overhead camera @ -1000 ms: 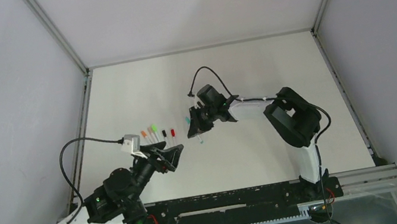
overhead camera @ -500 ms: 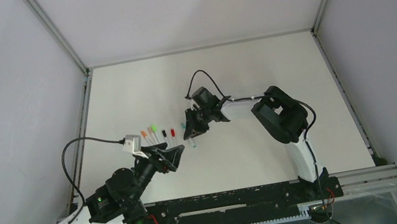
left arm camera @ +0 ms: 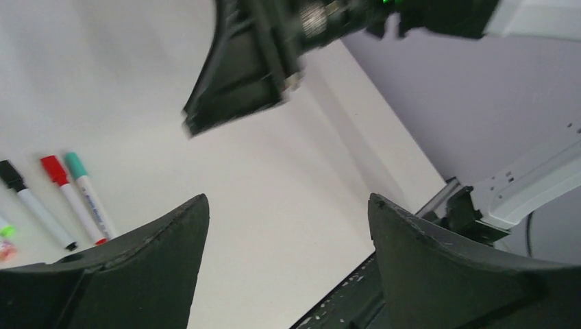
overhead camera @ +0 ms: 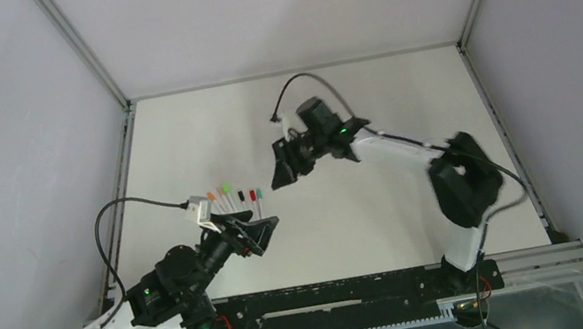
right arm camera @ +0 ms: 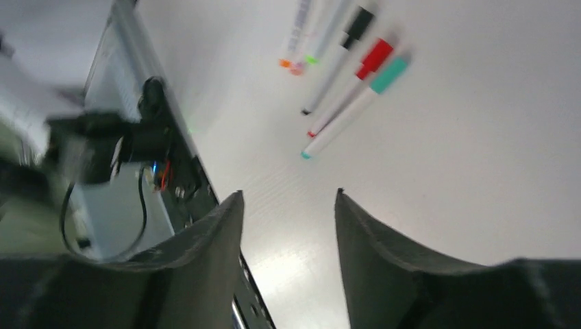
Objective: Insert the pens into the pen caps
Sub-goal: Place the pen at the center of the board, then reset both arms
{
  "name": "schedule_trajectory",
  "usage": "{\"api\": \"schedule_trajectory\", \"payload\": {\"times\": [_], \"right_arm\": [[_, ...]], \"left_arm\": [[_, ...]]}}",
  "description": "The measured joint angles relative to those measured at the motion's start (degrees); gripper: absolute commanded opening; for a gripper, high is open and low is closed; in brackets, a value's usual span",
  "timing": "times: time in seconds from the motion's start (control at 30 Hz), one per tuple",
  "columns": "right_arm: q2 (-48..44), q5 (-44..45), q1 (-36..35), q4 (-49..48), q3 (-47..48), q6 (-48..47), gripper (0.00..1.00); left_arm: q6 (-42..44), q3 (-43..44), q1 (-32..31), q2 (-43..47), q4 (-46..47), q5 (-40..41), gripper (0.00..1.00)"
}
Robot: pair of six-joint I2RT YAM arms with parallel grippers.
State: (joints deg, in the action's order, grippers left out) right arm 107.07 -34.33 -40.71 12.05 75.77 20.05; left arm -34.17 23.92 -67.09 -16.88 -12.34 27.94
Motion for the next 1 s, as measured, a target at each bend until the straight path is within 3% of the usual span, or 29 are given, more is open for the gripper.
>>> {"api": "schedule_trajectory", "payload": {"times": [0.1,0.2,0.37,0.53,0.63,0.73,0.9,1.0], "right_arm": [[-11.41,-4.61,3.65,4.61,-0.33,-12.76,0.79],[-23.45,-6.25,8.92,8.26,-2.08,-23.87,0.98],[-42.32,-5.75,21.7,13.9,-5.49,-34.4,1.0],[-52.19,-4.46,38.21,16.11,-4.76,-32.65,1.0],[-53.77,-0.57,44.41,18.6,-0.63,-30.1,1.0],[-54.38,1.92,46.69,20.52,5.18,-29.11,1.0],[-55.49,3.91,46.97,22.93,15.04,-26.29,1.0],[-55.54,5.11,46.99,23.78,20.81,-23.06,0.99]], "left_arm": [[0.28,0.44,-0.02,-0.13,1.33,-1.51,0.99],[1.44,2.19,0.04,-1.57,2.03,-2.82,1.0],[4.81,10.08,4.37,-7.54,1.7,-4.74,1.0],[5.84,19.1,23.17,-12.09,-0.02,-14.84,1.0],[5.73,26.14,36.0,-15.34,-3.54,-22.58,1.0],[6.4,36.63,44.06,-20.13,-8.81,-28.65,1.0],[10.29,53.09,46.62,-25.2,-16.81,-31.8,1.0],[12.24,58.4,46.66,-25.2,-20.22,-32.24,1.0]]}}
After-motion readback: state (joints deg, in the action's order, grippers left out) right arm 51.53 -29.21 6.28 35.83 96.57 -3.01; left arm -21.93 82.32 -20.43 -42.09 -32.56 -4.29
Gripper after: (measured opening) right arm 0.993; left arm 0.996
